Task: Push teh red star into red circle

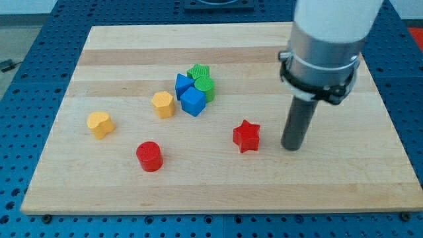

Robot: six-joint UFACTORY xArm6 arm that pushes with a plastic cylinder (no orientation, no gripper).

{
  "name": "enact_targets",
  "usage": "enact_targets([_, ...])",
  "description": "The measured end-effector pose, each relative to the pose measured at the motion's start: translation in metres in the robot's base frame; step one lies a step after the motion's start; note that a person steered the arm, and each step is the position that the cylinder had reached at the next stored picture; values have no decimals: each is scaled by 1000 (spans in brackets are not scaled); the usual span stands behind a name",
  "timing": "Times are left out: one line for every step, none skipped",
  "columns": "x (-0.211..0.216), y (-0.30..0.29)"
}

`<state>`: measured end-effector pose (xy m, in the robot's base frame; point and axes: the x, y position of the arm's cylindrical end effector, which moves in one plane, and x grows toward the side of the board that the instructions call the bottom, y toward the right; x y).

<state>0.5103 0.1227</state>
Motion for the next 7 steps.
enact_targets([-11,-8])
enact_targets([-1,-67])
enact_targets([18,-139])
enact_targets([31,-189])
enact_targets([28,-166])
enact_targets([2,-113])
enact_targets([-18,-105])
